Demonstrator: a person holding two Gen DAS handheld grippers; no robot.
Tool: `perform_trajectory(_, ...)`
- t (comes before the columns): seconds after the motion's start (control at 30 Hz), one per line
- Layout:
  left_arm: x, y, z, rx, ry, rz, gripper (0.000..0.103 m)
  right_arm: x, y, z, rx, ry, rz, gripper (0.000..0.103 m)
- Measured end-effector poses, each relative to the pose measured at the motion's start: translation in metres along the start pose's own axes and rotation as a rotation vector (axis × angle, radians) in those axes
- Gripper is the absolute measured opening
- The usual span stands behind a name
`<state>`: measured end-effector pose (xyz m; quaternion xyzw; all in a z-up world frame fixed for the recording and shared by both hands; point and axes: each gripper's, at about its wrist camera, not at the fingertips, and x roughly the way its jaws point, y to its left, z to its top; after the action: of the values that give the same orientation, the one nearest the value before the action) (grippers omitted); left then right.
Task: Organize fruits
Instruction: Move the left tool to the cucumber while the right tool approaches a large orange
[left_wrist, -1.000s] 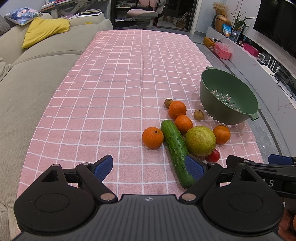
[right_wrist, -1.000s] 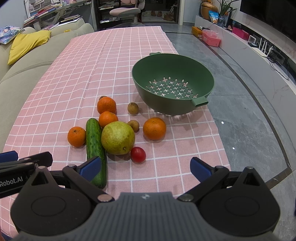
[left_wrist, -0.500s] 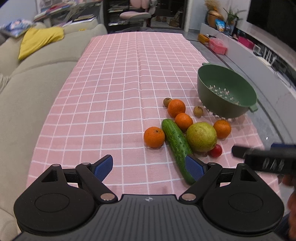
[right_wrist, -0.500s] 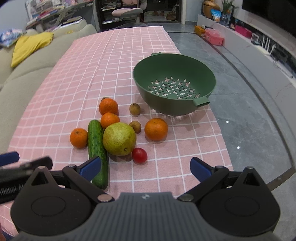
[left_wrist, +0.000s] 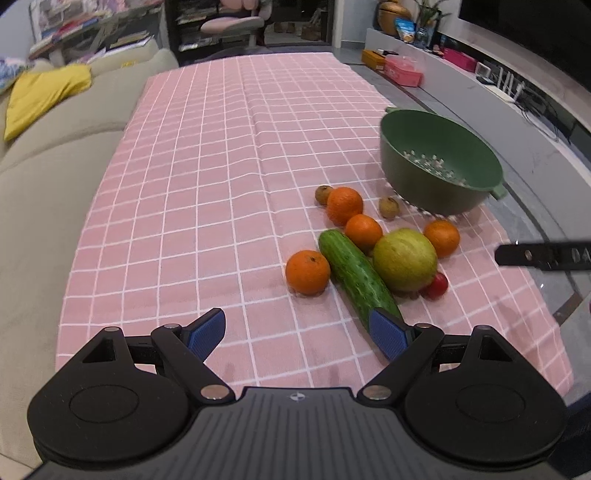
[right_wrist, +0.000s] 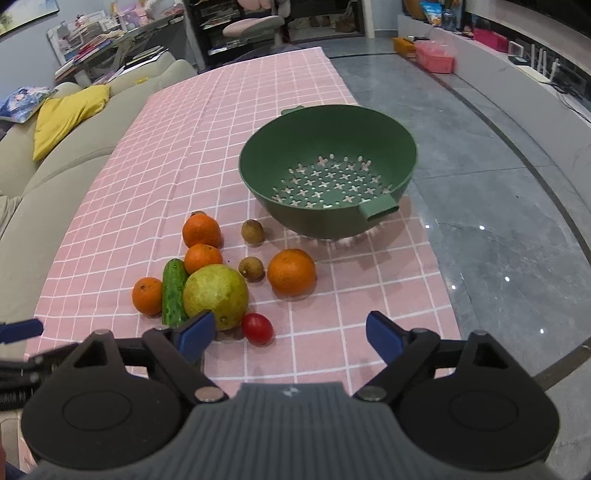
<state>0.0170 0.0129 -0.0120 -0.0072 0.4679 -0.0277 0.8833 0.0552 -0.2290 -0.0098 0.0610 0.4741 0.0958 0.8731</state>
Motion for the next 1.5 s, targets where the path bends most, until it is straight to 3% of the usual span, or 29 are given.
perform_trajectory(0.17,0.015,0.005,0.007,-0.060,0.024,-0.060,0.103,0.007,0.006,0.007,-0.047,0.002,0.032,0.079)
perform_trajectory(0.43,0.033,-0.004,0.013,-0.016,0.031,-0.067,0.103,0.039,0.006,0.025,-0.068,0.037,0.038,0.070)
perform_trajectory(0.77,0.051,-0.010,0.009,-0.108,0.085,-0.152,0.102,0.082,-0.020,0.035,0.132,0.133,0.065,0.059)
perform_trajectory(0.87,0.059,-0.011,0.009,-0.162,0.096,-0.172,0.094,0.086,-0.019,0.037,0.142,0.126,0.065,0.059)
perform_trajectory(1.13,0.078,-0.032,0.006,-0.116,0.116,-0.152,0.089,0.098,-0.019,0.038,0.177,0.147,0.078,0.059)
perform_trajectory(1.27,0.090,-0.039,0.005,-0.105,0.135,-0.081,0.084,0.106,-0.018,0.039,0.177,0.150,0.074,0.057)
perform_trajectory(1.37,0.097,-0.040,0.004,-0.122,0.137,-0.076,0.078,0.113,-0.018,0.038,0.179,0.159,0.069,0.054)
perform_trajectory(1.5,0.098,-0.044,0.004,-0.105,0.115,-0.062,0.078,0.120,-0.021,0.039,0.191,0.160,0.065,0.053)
